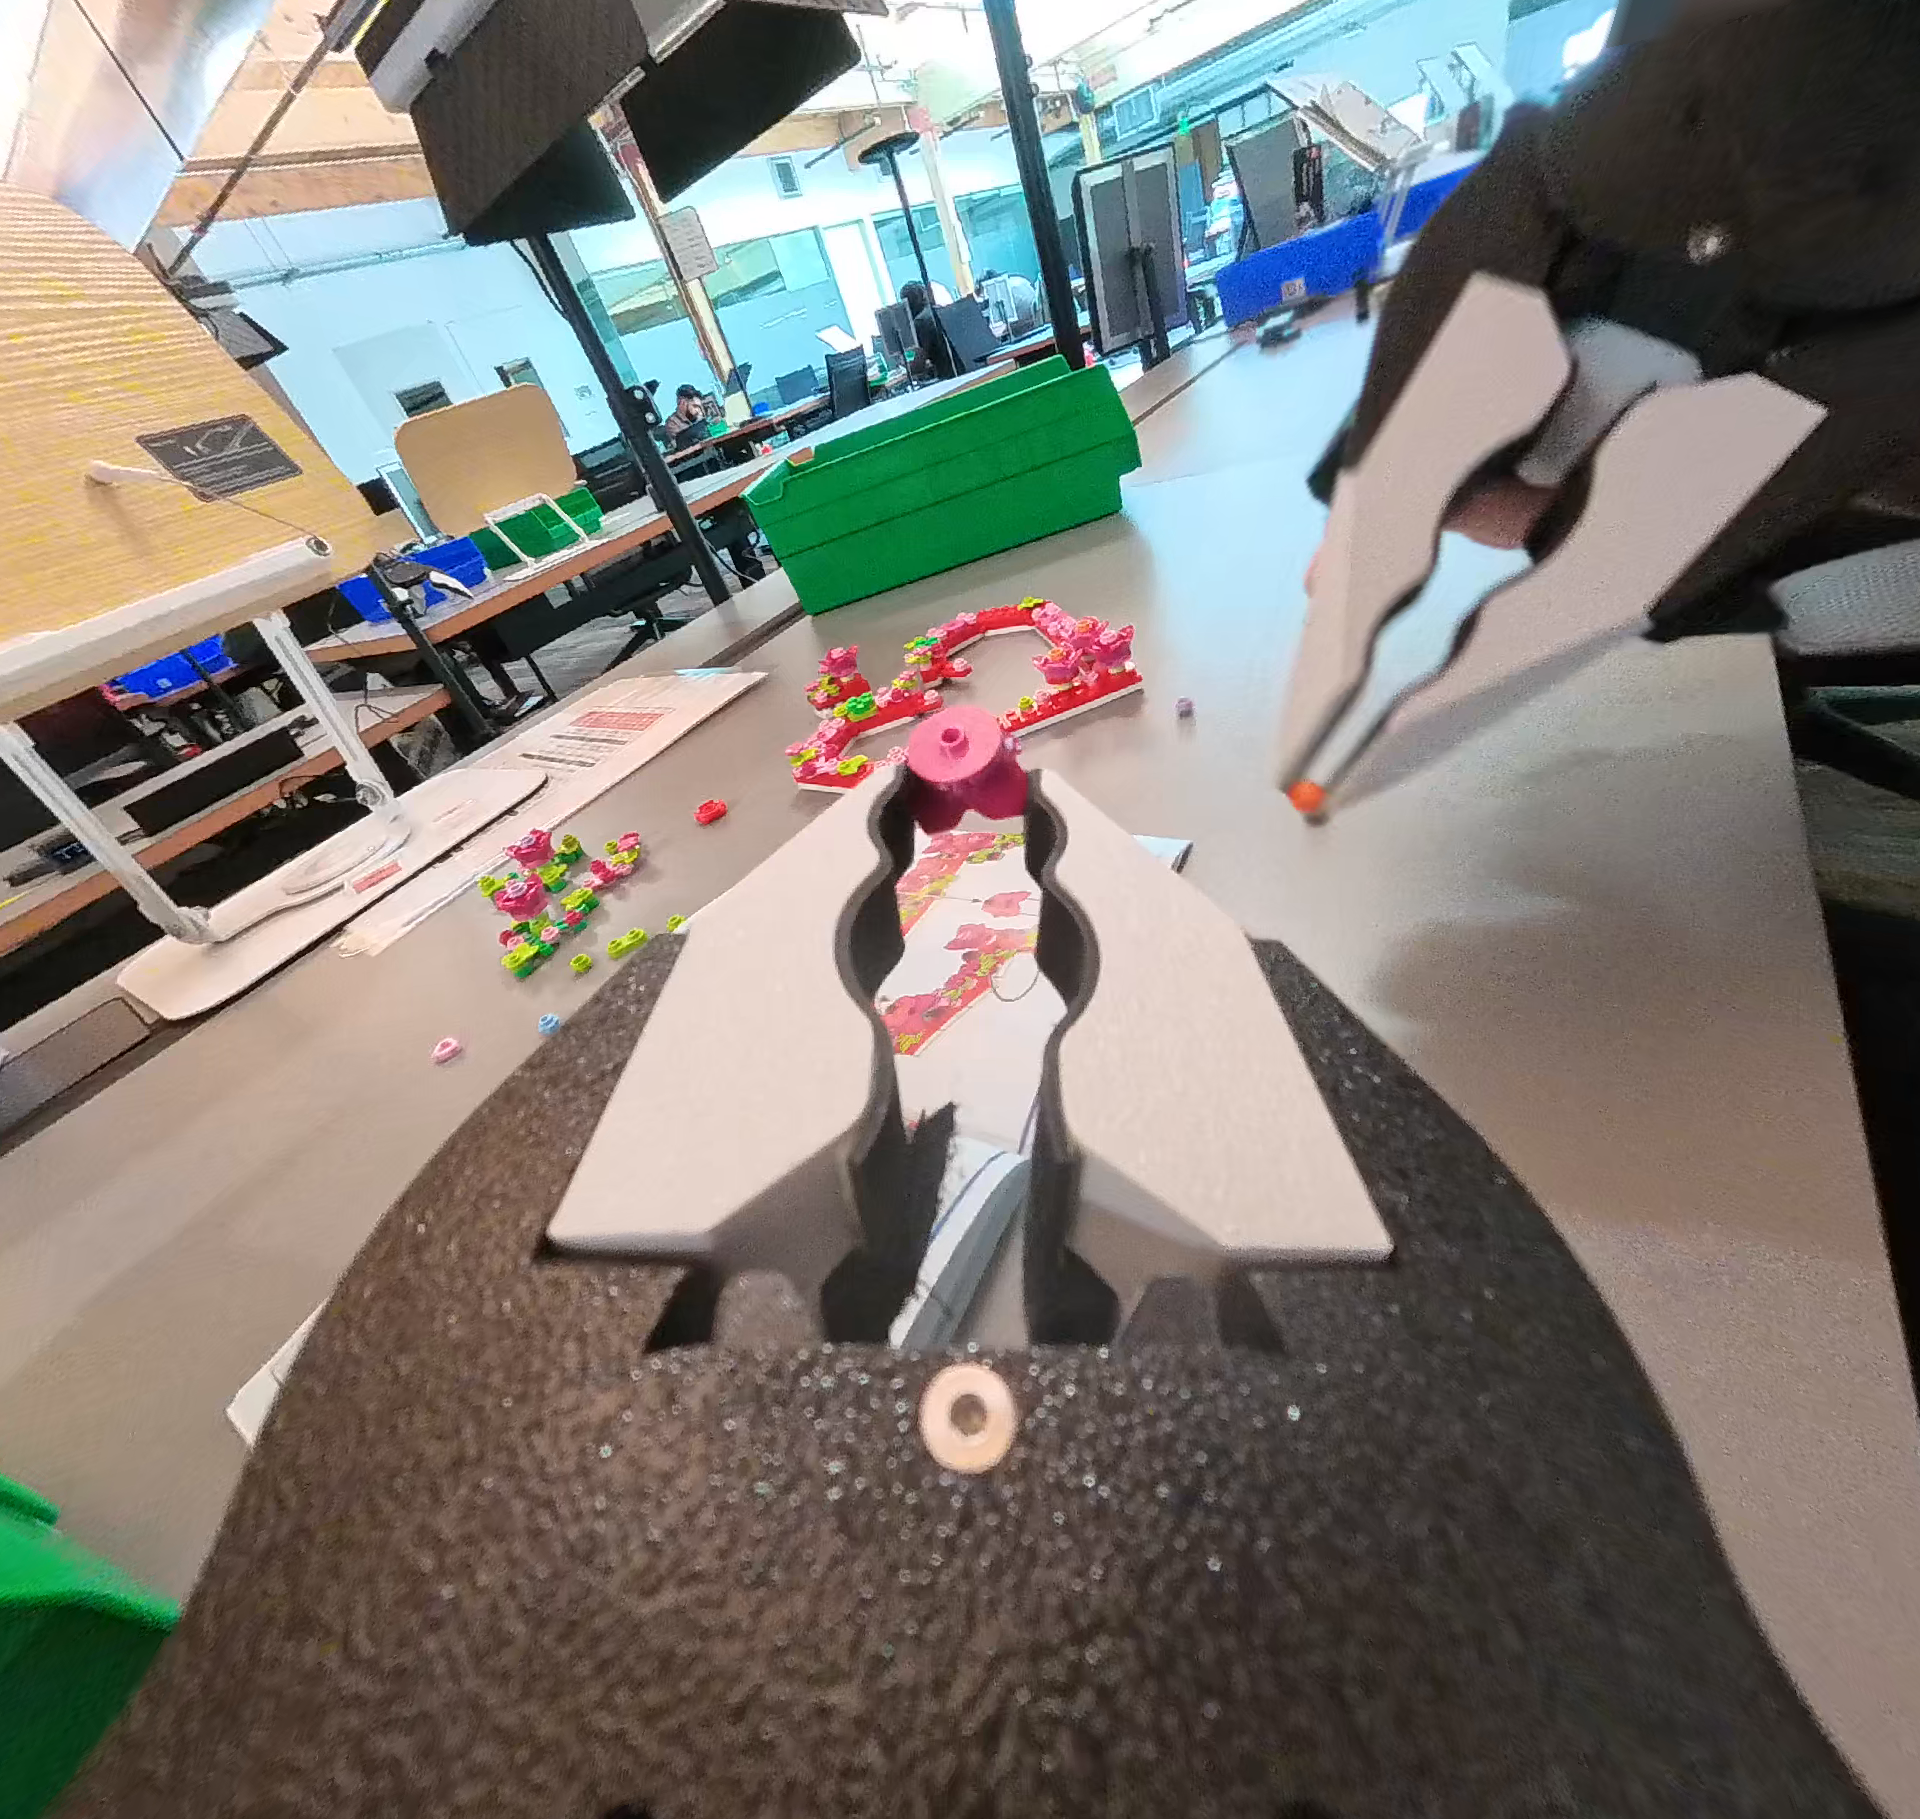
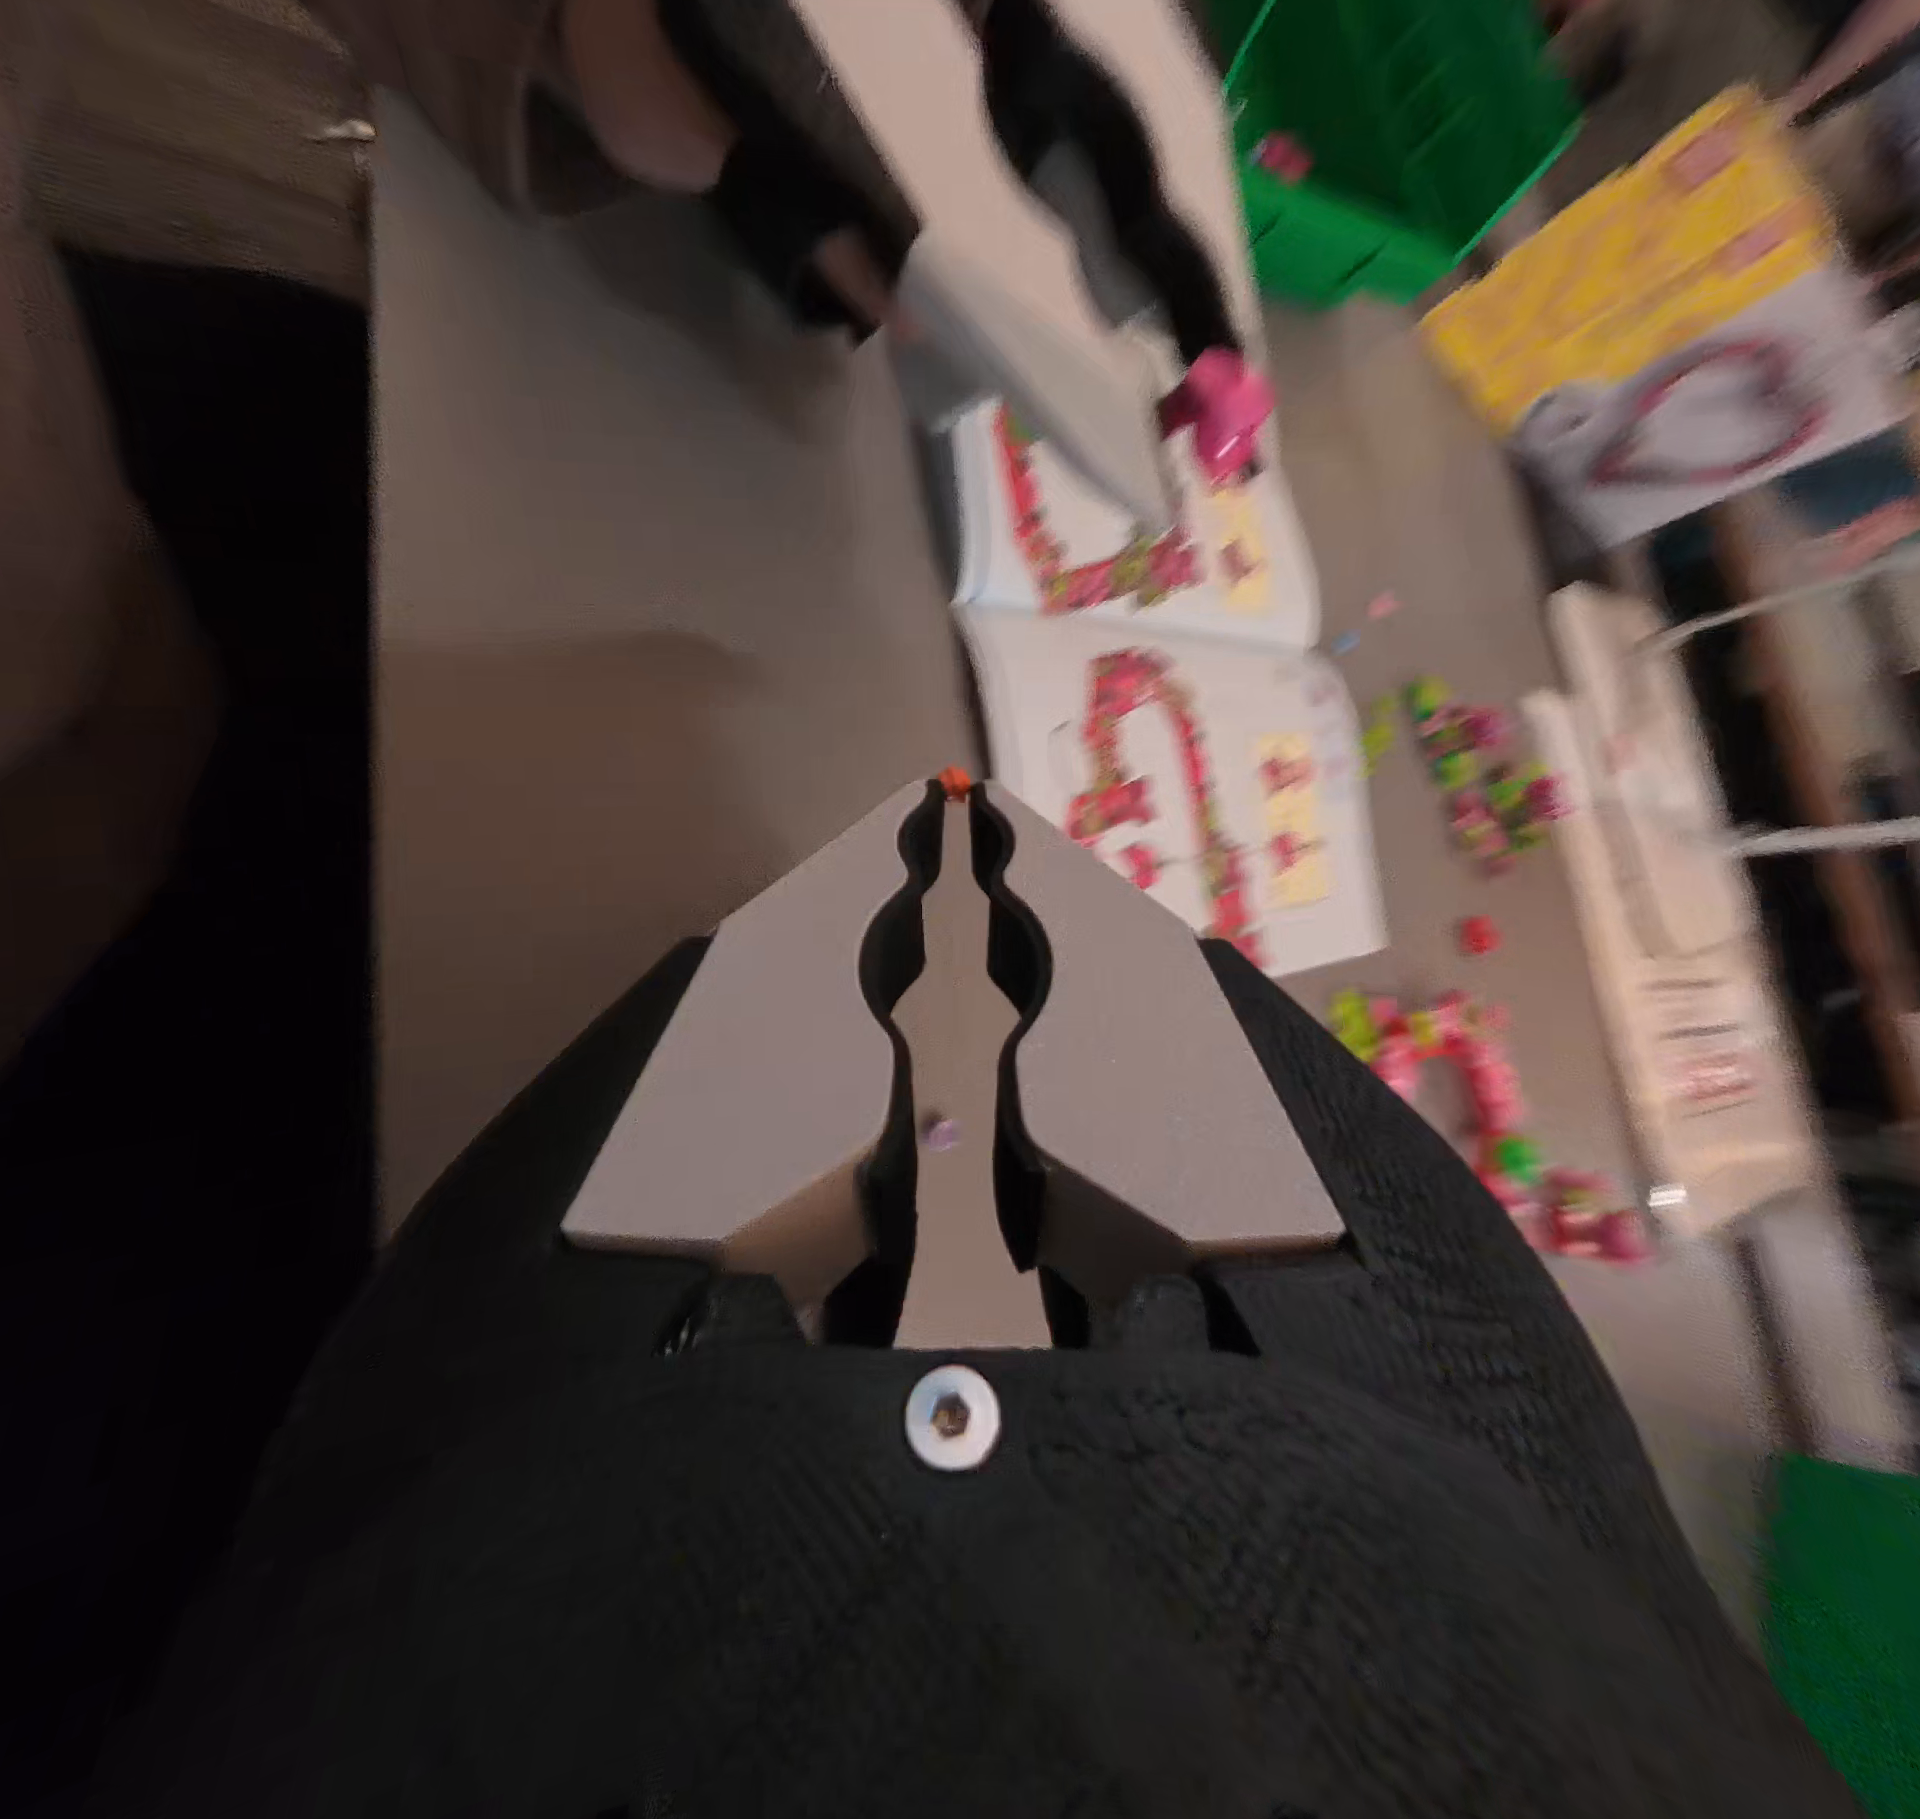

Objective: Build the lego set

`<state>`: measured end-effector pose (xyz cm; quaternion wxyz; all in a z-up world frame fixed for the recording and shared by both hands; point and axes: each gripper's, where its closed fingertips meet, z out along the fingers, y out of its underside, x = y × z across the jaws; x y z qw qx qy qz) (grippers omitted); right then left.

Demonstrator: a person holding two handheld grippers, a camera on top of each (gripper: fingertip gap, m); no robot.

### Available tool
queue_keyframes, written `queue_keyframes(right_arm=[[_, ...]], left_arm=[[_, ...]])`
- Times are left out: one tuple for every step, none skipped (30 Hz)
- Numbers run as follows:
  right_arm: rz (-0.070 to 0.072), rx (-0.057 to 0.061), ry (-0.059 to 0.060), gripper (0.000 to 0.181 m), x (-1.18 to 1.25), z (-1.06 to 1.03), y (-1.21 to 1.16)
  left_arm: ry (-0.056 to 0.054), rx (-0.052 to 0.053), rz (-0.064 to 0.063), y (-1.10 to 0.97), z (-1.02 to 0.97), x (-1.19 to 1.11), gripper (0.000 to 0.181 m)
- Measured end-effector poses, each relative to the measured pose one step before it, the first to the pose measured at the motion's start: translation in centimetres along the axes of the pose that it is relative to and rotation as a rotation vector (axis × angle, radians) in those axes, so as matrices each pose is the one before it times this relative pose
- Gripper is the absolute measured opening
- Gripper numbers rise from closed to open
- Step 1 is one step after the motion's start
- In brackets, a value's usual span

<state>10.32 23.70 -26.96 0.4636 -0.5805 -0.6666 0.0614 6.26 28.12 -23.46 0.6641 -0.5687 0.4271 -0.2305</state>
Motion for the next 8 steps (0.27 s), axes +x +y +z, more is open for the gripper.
queue_keyframes(right_arm=[[0.0586, -0.0284, -0.0504, 0.003, -1.091, 0.144, 0.902], [0.0628, -0.0324, -0.0506, 0.003, -0.873, 0.171, 0.922], [0.0551, -0.0228, -0.0359, 0.003, -0.54, 0.176, 0.735], [0.0412, -0.0092, -0.0227, 0.003, -0.296, 0.151, 0.514], [0.0391, -0.0104, -0.0242, 0.003, -0.249, 0.148, 0.491], [0.0435, -0.0174, -0.0218, 0.003, -0.147, 0.163, 0.543], [0.0419, -0.0169, -0.0183, 0.006, -0.064, 0.154, 0.492], [0.0391, -0.0103, -0.0203, 0.007, -0.101, 0.137, 0.352]], left_arm=[[0.0025, -0.0025, 0.0067, 0.03, 0.018, 0.101, 0.018], [0.0028, -0.0022, 0.0067, 0.023, 0.029, 0.11, 0.018], [0.0025, -0.0017, 0.0055, 0.019, 0.016, 0.103, 0.018], [0.0013, -0.0015, 0.0047, 0.012, 0.007, 0.07, 0.018], [0.0012, -0.0013, 0.0035, 0.007, 0.011, 0.053, 0.018], [0.0018, -0.0006, 0.0018, 0.008, 0.002, 0.042, 0.018], [0.001, -0.0001, 0.0004, -0.002, -0.006, 0.02, 0.018], [0.0008, 0.0007, -0.001, -0.006, -0.012, 0.008, 0.018]])
